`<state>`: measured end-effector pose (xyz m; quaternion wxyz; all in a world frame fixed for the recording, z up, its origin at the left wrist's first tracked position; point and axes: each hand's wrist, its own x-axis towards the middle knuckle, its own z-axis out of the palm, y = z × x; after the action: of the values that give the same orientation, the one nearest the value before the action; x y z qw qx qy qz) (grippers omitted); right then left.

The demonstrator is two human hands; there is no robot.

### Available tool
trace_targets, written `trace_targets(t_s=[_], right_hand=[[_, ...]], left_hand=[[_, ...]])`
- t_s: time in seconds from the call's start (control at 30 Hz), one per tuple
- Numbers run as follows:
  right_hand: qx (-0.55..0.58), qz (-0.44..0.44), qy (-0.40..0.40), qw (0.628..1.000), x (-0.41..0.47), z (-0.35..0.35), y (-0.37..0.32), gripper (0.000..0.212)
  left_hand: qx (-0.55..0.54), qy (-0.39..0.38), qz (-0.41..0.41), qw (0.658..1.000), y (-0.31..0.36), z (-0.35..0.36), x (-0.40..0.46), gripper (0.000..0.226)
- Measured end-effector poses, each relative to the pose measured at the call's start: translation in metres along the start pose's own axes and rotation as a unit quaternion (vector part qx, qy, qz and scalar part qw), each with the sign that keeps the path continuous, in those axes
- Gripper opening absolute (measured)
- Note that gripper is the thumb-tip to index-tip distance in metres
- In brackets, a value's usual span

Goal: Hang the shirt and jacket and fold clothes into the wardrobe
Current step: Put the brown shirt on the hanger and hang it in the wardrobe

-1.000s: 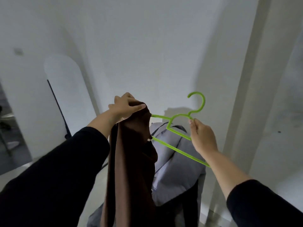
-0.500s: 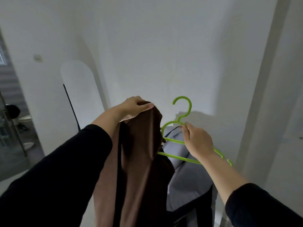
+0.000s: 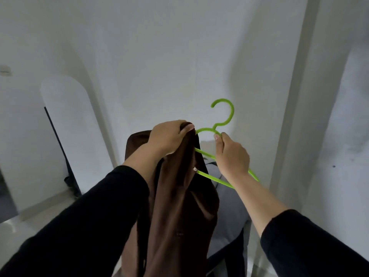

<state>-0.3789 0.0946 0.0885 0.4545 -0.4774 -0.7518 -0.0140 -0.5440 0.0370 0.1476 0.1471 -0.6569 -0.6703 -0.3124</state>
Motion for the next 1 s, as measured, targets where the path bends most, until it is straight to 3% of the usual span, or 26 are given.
trace_targets(t_s=[0.17, 0.3, 0.33, 0.47, 0.53, 0.67, 0.8, 0.9, 1.0], right_hand=[[-0.008, -0.017, -0.006, 1.000, 0.013, -0.004, -0.001, 0.032], [0.173, 0.008, -0.016, 0.985, 0.020, -0.009, 0.003, 0.013], [0.175, -0.007, -0.017, 0.984, 0.020, -0.009, 0.003, 0.012], [-0.032, -0.078, 0.085, 0.993, 0.005, 0.009, 0.012, 0.012], [-0.060, -0.109, 0.107, 0.986, -0.007, 0.017, 0.015, 0.012], [-0.001, -0.165, 0.009, 0.986, -0.026, 0.037, 0.018, 0.003], [0.057, -0.141, -0.041, 0.987, -0.039, 0.050, 0.017, 0.023], [0.105, -0.020, -0.166, 0.980, -0.039, 0.054, 0.008, 0.033], [0.110, 0.119, -0.271, 0.949, -0.027, 0.059, 0.000, 0.034]], left_hand=[[0.000, -0.020, 0.008, 1.000, 0.016, 0.006, 0.017, 0.046], [0.059, -0.047, 0.035, 0.997, 0.004, 0.006, 0.016, 0.043], [0.069, -0.040, 0.034, 0.996, 0.001, 0.006, 0.017, 0.039], [0.093, -0.009, 0.021, 0.995, -0.005, 0.004, 0.023, 0.033], [0.105, 0.000, 0.017, 0.994, -0.006, 0.001, 0.027, 0.033], [0.113, 0.012, 0.024, 0.993, -0.004, -0.002, 0.032, 0.032], [0.109, 0.032, 0.023, 0.993, -0.009, -0.009, 0.035, 0.032], [0.077, 0.049, 0.028, 0.995, -0.011, -0.018, 0.035, 0.032], [0.062, 0.054, 0.044, 0.996, -0.010, -0.025, 0.035, 0.031]])
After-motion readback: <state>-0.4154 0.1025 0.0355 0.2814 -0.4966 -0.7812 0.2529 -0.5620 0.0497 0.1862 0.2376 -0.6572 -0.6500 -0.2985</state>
